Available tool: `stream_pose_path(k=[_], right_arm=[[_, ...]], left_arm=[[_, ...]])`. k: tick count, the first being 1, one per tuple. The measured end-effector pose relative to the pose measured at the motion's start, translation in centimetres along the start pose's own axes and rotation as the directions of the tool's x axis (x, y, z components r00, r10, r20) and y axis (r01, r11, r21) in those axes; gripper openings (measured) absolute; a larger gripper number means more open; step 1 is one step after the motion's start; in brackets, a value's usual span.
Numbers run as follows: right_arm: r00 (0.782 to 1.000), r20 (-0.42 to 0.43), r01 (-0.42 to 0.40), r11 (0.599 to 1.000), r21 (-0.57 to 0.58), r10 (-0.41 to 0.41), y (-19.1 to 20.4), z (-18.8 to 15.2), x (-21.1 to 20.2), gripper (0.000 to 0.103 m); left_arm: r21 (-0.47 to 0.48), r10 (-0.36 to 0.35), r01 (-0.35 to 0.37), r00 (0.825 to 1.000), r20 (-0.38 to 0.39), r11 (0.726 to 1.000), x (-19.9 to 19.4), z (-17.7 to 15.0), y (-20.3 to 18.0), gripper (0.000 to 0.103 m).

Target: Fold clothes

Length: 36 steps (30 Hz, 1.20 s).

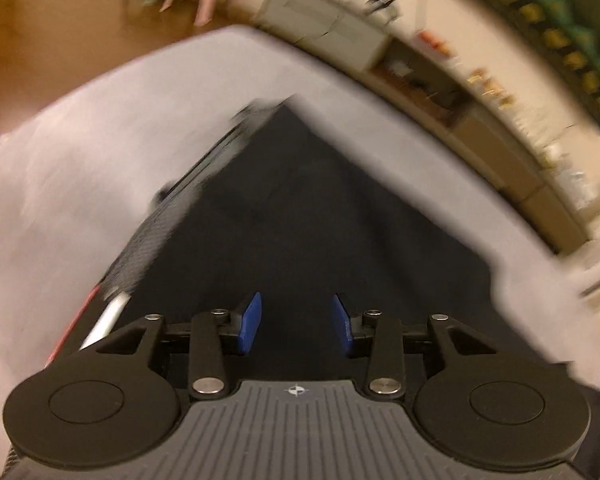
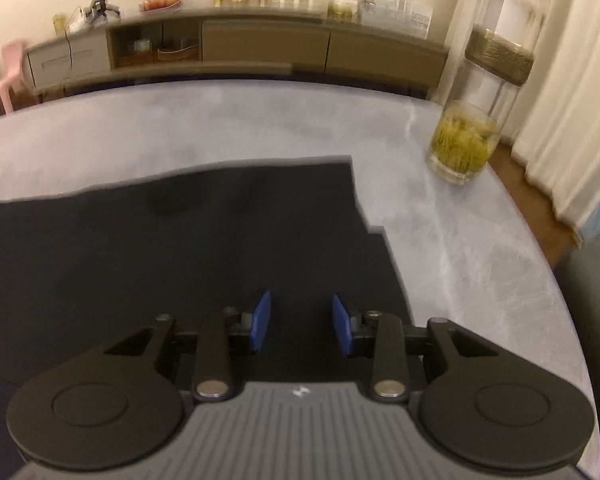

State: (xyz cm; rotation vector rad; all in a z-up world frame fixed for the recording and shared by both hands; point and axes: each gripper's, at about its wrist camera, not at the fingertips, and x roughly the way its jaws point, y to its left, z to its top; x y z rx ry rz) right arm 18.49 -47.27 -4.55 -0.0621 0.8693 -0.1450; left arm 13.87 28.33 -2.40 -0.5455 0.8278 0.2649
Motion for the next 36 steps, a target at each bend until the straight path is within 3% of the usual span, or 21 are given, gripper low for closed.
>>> stream_pose_path(k=[1, 3, 4, 6, 9, 19, 22, 25, 28, 30, 32, 34, 36], right_arm=[[1.000, 0.013, 0.019, 1.000, 0.009, -0.019, -0.4, 0.1, 0.0, 0.037], [0.998, 0.047, 0.047, 0.998, 0.044, -0.049, -1.5, 0.2, -0.4, 0.059], [0.997, 0.055, 0.057, 0.997, 0.056, -0.060, -2.0, 0.0, -0.4, 0.060], [0.999, 0.031, 0.039, 0.997, 0.072, -0.041, -2.7, -0.4, 0.3, 0.048], [0.999, 0.026, -0.043, 0.993, 0.114, 0.041, -3.5, -0.2, 0.8, 0.011], [0.989, 0.142, 0.047, 0.999, -0.017, -0.044, -1.3, 1.5, -2.3, 0.005], [0.972, 0.235, 0.019, 1.000, -0.008, -0.016, -1.4, 3.4, -4.5, 0.005], [0.949, 0.316, -0.017, 1.000, 0.009, 0.013, -1.8, 5.5, -4.6, 0.005], [0.981, 0.192, -0.004, 0.997, 0.075, -0.011, -2.1, 5.7, 0.5, 0.008], [0.991, 0.126, 0.028, 0.997, 0.077, -0.037, -2.2, 5.0, 2.5, 0.023], [0.993, 0.092, 0.066, 0.996, 0.063, -0.072, -2.3, 4.4, 3.0, 0.024], [0.987, 0.140, 0.069, 0.994, 0.088, -0.081, -2.8, 4.8, 0.4, 0.029], [0.982, 0.184, 0.016, 0.997, 0.079, -0.030, -2.4, 4.8, -2.4, 0.030]], left_arm=[[-0.002, 0.012, -0.012, 1.000, 0.012, 1.000, 0.1, 0.1, 0.5, 0.038], [-0.019, 0.028, -0.027, 0.999, 0.031, 0.999, 0.4, 0.4, 1.4, 0.039], [-0.040, 0.028, -0.026, 0.999, 0.036, 0.999, 0.6, 0.6, 1.8, 0.038], [-0.080, 0.029, -0.025, 0.999, 0.045, 0.996, 1.0, 1.1, 2.5, 0.038], [-0.100, 0.049, -0.043, 0.997, 0.062, 0.994, 1.4, 1.4, 2.4, 0.038], [-0.085, 0.125, -0.118, 0.989, 0.078, 0.989, -0.4, 1.8, 2.5, 0.038], [-0.113, 0.164, -0.153, 0.982, 0.091, 0.982, -0.9, 1.9, 3.2, 0.037], [-0.144, 0.248, -0.230, 0.962, 0.118, 0.962, -1.1, 2.1, 4.1, 0.035], [-0.148, 0.260, -0.243, 0.959, 0.113, 0.959, -1.3, 2.3, 4.3, 0.035], [-0.158, 0.248, -0.231, 0.964, 0.100, 0.960, -1.5, 2.4, 4.1, 0.036], [-0.171, 0.206, -0.187, 0.973, 0.100, 0.967, -2.1, 2.5, 3.5, 0.036], [-0.105, 0.136, -0.121, 0.979, 0.152, 0.987, -3.5, 2.6, 1.2, 0.037], [0.000, 0.042, -0.042, 0.981, 0.192, 0.999, -4.5, 2.5, -1.7, 0.039]])
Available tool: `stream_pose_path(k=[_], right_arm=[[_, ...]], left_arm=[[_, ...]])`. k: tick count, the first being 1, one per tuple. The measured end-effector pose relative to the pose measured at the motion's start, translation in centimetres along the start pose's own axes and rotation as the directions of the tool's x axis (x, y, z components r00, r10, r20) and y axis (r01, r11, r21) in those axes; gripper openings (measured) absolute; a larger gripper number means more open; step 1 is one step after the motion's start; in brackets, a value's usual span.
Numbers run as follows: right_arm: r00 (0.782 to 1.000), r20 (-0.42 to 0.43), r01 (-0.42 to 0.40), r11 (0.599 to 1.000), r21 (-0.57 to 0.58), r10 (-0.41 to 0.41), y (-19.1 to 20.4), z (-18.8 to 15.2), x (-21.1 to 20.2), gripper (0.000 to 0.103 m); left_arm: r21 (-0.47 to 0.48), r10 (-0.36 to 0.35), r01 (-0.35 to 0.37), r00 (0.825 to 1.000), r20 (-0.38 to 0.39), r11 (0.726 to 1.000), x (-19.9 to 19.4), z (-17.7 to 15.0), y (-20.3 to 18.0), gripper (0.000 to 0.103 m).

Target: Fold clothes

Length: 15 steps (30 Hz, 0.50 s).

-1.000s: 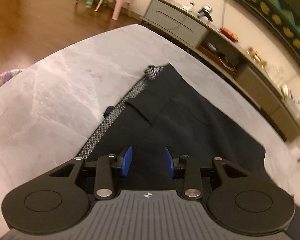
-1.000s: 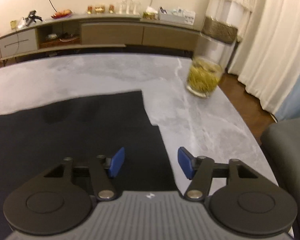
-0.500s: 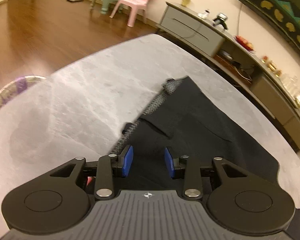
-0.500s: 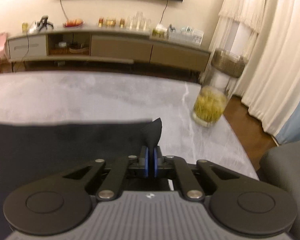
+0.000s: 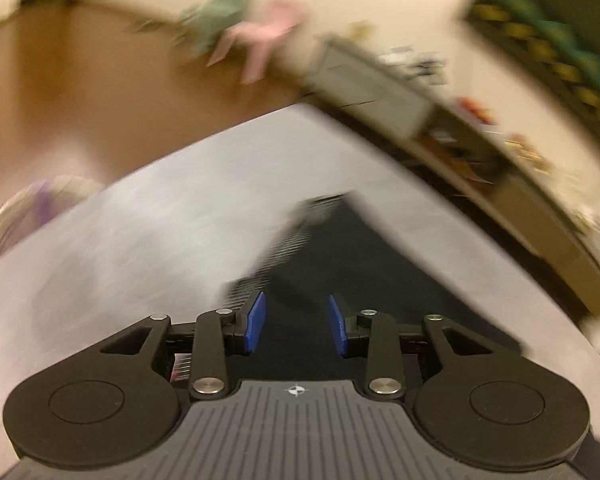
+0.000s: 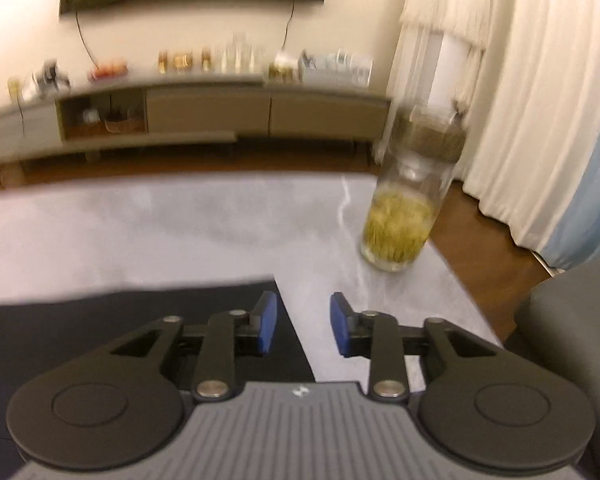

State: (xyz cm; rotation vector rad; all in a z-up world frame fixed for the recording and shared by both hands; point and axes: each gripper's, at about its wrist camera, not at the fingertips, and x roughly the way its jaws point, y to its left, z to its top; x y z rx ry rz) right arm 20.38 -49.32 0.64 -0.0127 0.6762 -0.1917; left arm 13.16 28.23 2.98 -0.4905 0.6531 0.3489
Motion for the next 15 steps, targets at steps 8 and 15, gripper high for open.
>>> stream_pose_path(k=[8, 15], right_arm=[[0.979, -0.181, -0.135, 0.960, -0.245, 0.092, 5.9, -5.6, 0.7, 0.033], [0.957, -0.202, 0.173, 0.970, -0.173, -0.207, 0.8, -5.7, 1.6, 0.049]], left_arm=[[0.134, 0.034, -0.011, 0.986, -0.164, 0.991, 5.3, -2.0, -0.9, 0.039], [0.001, 0.097, -0.097, 0.990, -0.107, 0.995, 2.6, 0.2, 4.4, 0.041]])
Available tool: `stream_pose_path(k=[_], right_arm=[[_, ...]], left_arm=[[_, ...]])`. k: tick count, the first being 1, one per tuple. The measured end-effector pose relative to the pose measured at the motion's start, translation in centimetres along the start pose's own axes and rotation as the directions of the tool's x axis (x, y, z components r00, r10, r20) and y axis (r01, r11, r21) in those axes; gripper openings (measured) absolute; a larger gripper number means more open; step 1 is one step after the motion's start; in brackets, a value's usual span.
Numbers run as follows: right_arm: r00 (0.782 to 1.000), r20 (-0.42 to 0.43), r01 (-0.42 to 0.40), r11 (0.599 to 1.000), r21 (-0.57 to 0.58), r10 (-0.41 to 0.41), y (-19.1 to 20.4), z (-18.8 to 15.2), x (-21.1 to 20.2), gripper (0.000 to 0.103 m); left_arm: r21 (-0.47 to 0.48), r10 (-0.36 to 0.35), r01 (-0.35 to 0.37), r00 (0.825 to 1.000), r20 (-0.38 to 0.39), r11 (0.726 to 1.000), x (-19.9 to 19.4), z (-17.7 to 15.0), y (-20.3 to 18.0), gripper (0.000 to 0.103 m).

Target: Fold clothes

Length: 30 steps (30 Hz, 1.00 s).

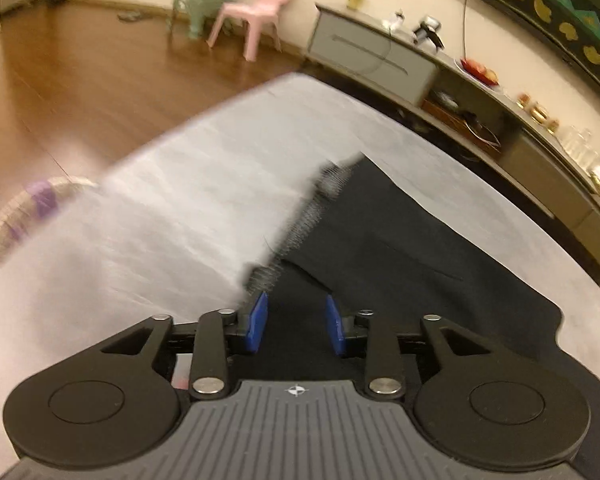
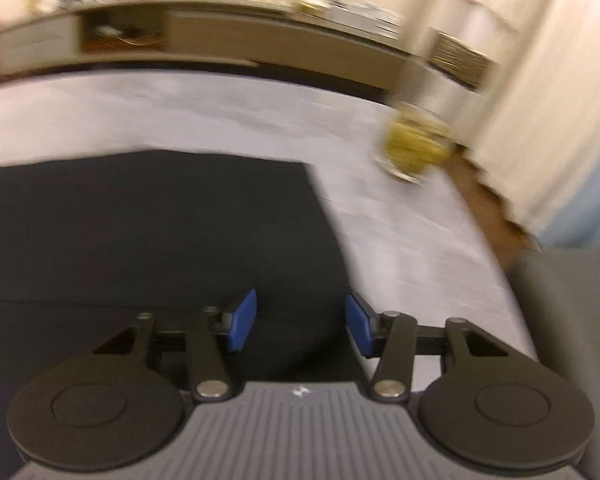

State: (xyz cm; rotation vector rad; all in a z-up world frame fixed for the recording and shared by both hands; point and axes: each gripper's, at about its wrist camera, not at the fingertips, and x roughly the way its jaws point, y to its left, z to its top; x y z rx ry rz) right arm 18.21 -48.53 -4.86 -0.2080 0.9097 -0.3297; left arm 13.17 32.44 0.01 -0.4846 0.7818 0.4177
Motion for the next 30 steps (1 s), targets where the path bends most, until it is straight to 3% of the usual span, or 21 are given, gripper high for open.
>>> stream_pose_path(k=[2, 3, 5, 7, 8, 10, 11, 12, 13, 14, 16, 18, 19, 20, 22, 24, 25, 27, 28, 29, 30], right_arm=[[0.990, -0.014, 0.136, 0.986, -0.091, -0.138, 1.4, -0.2, 0.0, 0.048], [0.988, -0.007, 0.151, 0.982, -0.117, -0.152, 2.4, -0.4, -0.6, 0.040], [0.993, 0.032, 0.116, 0.985, -0.130, -0.113, 4.2, -0.3, -2.8, 0.038], [0.995, 0.097, 0.013, 0.994, -0.111, -0.002, 6.3, 0.6, -5.9, 0.039], [0.989, 0.131, -0.059, 0.993, -0.104, 0.073, 7.8, 1.0, -7.7, 0.045], [0.959, 0.171, -0.205, 0.969, -0.138, 0.227, 11.4, 1.2, -10.8, 0.049], [0.942, 0.168, -0.260, 0.949, -0.177, 0.289, 13.4, 0.9, -11.9, 0.049], [0.927, 0.153, -0.305, 0.926, -0.224, 0.342, 15.4, 0.4, -12.5, 0.050], [0.909, 0.135, -0.349, 0.898, -0.270, 0.394, 17.4, 0.0, -13.2, 0.050], [0.899, 0.114, -0.371, 0.873, -0.316, 0.423, 19.2, -0.6, -13.5, 0.050], [0.912, 0.069, -0.344, 0.847, -0.404, 0.404, 22.1, -2.0, -13.2, 0.050], [0.948, 0.055, -0.257, 0.854, -0.453, 0.314, 23.6, -3.0, -12.4, 0.051], [0.961, 0.084, -0.195, 0.865, -0.463, 0.262, 24.0, -3.2, -12.6, 0.050], [0.960, 0.115, -0.173, 0.864, -0.473, 0.255, 24.7, -3.3, -13.7, 0.045], [0.910, 0.180, -0.242, 0.832, -0.499, 0.373, 27.3, -3.5, -18.4, 0.044], [0.833, 0.225, -0.326, 0.777, -0.539, 0.506, 30.3, -3.9, -23.4, 0.048], [0.770, 0.205, -0.401, 0.708, -0.582, 0.605, 32.7, -4.3, -26.1, 0.050], [0.634, 0.118, -0.517, 0.532, -0.671, 0.765, 38.3, -5.2, -30.5, 0.057], [0.565, 0.063, -0.554, 0.435, -0.710, 0.822, 41.6, -5.8, -32.5, 0.058], [0.517, 0.017, -0.565, 0.357, -0.744, 0.856, 45.0, -6.2, -34.1, 0.063], [0.502, -0.015, -0.554, 0.308, -0.774, 0.865, 48.0, -6.5, -34.9, 0.066]], left_arm=[[-0.003, -0.024, 0.024, 1.000, 0.004, 1.000, -0.5, 0.1, 0.9, 0.041], [0.010, -0.042, 0.042, 0.999, 0.005, 0.999, -0.6, 0.1, 1.1, 0.042], [0.071, -0.073, 0.074, 0.997, -0.006, 0.995, -0.5, 0.0, 0.3, 0.059], [0.169, -0.097, 0.100, 0.995, -0.022, 0.981, -0.2, -0.3, -1.9, 0.079], [0.222, -0.099, 0.102, 0.995, -0.027, 0.970, 0.2, -0.6, -2.8, 0.084], [0.287, -0.069, 0.078, 0.997, -0.040, 0.955, 1.7, -1.1, -3.9, 0.078], [0.304, -0.052, 0.062, 0.998, -0.041, 0.951, 2.4, -1.3, -4.2, 0.053], [0.300, -0.026, 0.034, 0.999, -0.028, 0.953, 2.8, -1.1, -3.9, 0.044], [0.281, 0.005, -0.002, 1.000, -0.012, 0.960, 3.0, -0.7, -3.3, 0.028], [0.262, 0.037, -0.037, 0.999, 0.004, 0.964, 3.1, -0.2, -2.7, 0.028], [0.163, 0.058, -0.059, 0.998, 0.013, 0.985, 2.5, 0.7, -0.7, 0.028], [0.062, 0.000, -0.003, 0.999, 0.038, 0.998, 0.1, 1.6, 1.6, 0.029], [0.008, -0.043, 0.043, 0.997, 0.061, 0.999, -1.7, 1.9, 2.7, 0.034], [-0.047, -0.088, 0.093, 0.992, 0.090, 0.995, -3.6, 2.1, 3.9, 0.046], [-0.178, -0.162, 0.191, 0.973, 0.163, 0.965, -7.7, 1.8, 6.5, 0.064], [-0.333, -0.208, 0.284, 0.947, 0.245, 0.899, -11.8, 0.8, 9.7, 0.069], [-0.377, -0.220, 0.318, 0.935, 0.279, 0.870, -13.6, 0.0, 10.9, 0.069], [-0.425, -0.233, 0.368, 0.913, 0.336, 0.827, -16.4, -1.7, 12.6, 0.070], [-0.428, -0.228, 0.379, 0.904, 0.362, 0.821, -17.7, -2.7, 13.2, 0.072], [-0.419, -0.213, 0.371, 0.901, 0.377, 0.829, -18.6, -3.6, 13.7, 0.075], [-0.418, -0.201, 0.359, 0.905, 0.374, 0.835, -18.8, -4.5, 14.2, 0.076]])
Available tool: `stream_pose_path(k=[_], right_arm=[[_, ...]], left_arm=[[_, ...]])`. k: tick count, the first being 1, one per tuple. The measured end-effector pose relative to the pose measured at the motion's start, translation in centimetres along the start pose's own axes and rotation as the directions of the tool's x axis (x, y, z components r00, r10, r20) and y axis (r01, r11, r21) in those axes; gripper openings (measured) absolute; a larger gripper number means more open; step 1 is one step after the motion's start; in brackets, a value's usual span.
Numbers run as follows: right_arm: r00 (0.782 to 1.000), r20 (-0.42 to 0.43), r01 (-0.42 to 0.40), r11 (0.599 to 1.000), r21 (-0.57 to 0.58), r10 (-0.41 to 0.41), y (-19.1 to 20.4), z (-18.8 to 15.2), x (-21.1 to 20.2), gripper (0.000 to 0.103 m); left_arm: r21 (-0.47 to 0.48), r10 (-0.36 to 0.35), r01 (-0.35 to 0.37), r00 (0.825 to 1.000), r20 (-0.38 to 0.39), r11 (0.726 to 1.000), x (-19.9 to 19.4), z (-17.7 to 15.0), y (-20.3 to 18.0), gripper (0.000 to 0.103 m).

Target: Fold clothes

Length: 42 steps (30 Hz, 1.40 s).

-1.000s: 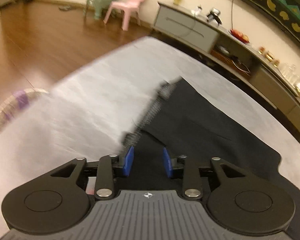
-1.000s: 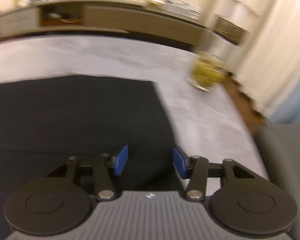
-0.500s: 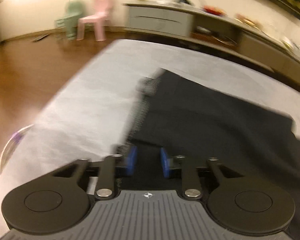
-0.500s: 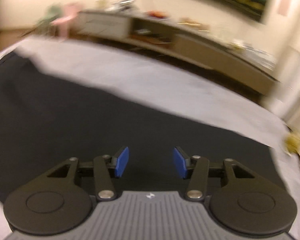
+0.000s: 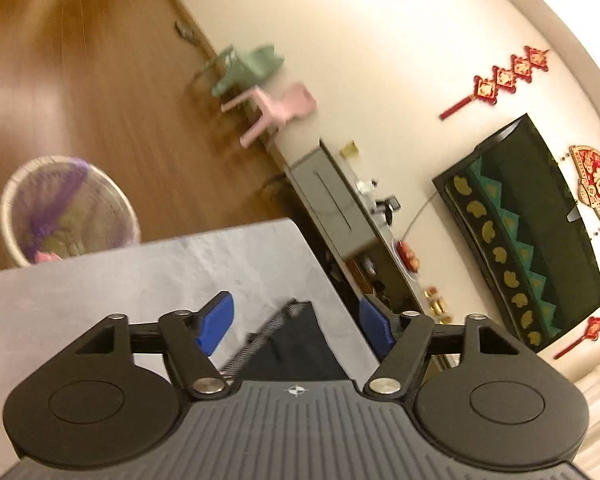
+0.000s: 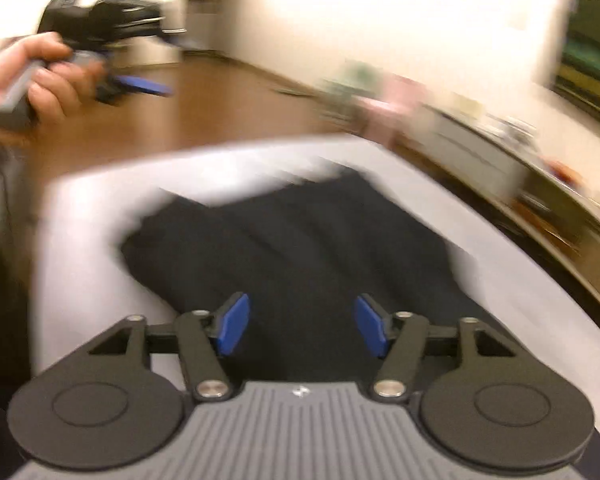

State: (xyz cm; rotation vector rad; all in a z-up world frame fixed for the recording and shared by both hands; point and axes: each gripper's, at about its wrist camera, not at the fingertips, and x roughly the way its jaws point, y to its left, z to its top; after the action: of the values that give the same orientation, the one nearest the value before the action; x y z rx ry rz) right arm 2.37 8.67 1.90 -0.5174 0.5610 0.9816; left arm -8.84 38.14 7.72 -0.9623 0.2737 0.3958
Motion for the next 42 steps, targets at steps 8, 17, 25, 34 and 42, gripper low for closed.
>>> stream_pose_path(k=[8, 17, 25, 34, 42], right_arm=[[0.977, -0.175, -0.149, 0.977, -0.154, 0.122, 5.5, 8.7, 11.5, 0.000], [0.998, 0.040, -0.056, 0.988, 0.141, 0.051, 0.3, 10.7, 6.7, 0.000], [0.995, 0.093, 0.006, 0.956, 0.295, -0.034, 0.1, 8.9, 6.8, 0.001], [0.999, 0.045, 0.007, 0.934, 0.357, -0.025, -2.7, 2.1, 2.7, 0.024], [0.992, -0.123, 0.005, 0.997, 0.080, 0.005, 3.0, -6.3, 1.9, 0.025]], left_arm=[[-0.094, 0.001, -0.015, 0.989, -0.147, 0.995, 1.8, -0.5, 4.8, 0.075], [-0.057, -0.010, 0.000, 0.986, -0.164, 0.998, 1.4, -1.2, 5.8, 0.075], [-0.004, -0.071, 0.074, 0.935, -0.347, 0.997, 3.6, -6.0, 5.2, 0.074], [0.242, 0.168, -0.090, 0.931, -0.324, 0.966, 4.6, -7.6, 5.6, 0.081], [0.420, 0.210, -0.094, 0.948, -0.239, 0.902, 6.6, -9.4, 2.4, 0.010]])
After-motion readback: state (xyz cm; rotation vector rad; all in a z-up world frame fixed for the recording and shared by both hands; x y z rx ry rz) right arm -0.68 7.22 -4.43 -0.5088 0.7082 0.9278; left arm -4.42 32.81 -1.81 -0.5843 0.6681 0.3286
